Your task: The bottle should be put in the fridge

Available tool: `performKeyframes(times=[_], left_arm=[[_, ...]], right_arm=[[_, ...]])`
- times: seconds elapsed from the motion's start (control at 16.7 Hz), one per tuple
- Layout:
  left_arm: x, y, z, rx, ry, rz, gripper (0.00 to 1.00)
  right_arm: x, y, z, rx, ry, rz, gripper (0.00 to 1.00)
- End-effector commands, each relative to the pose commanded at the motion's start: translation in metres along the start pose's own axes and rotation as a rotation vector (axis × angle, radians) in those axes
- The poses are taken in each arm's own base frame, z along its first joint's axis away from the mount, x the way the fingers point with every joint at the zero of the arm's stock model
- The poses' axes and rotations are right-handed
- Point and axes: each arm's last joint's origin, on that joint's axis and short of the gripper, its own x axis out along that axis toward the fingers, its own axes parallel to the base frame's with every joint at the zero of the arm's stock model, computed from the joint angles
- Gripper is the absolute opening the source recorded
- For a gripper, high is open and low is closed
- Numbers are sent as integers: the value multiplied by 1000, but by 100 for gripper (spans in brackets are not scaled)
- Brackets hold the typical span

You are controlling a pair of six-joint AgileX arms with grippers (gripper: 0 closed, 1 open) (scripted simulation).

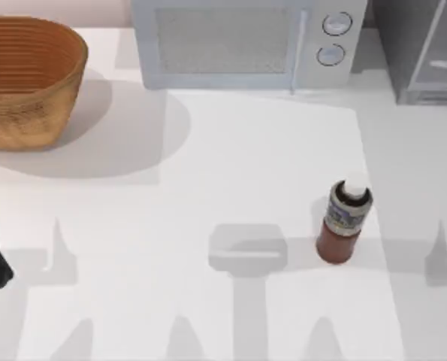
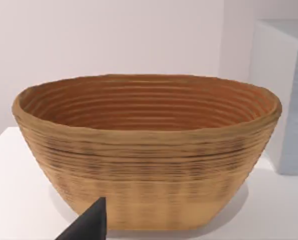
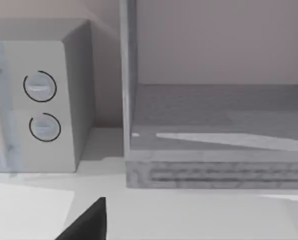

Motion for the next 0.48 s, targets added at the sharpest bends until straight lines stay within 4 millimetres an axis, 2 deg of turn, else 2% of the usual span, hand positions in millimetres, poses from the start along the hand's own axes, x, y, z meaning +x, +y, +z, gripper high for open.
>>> performKeyframes(times=[0.24,0.48], left_arm=[[0,0,0,0,0,0,100],[0,0,0,0,0,0,100]], right_arm=[[2,1,1,-3,-2,17,100],[14,7,5,-19,-2,116,100]])
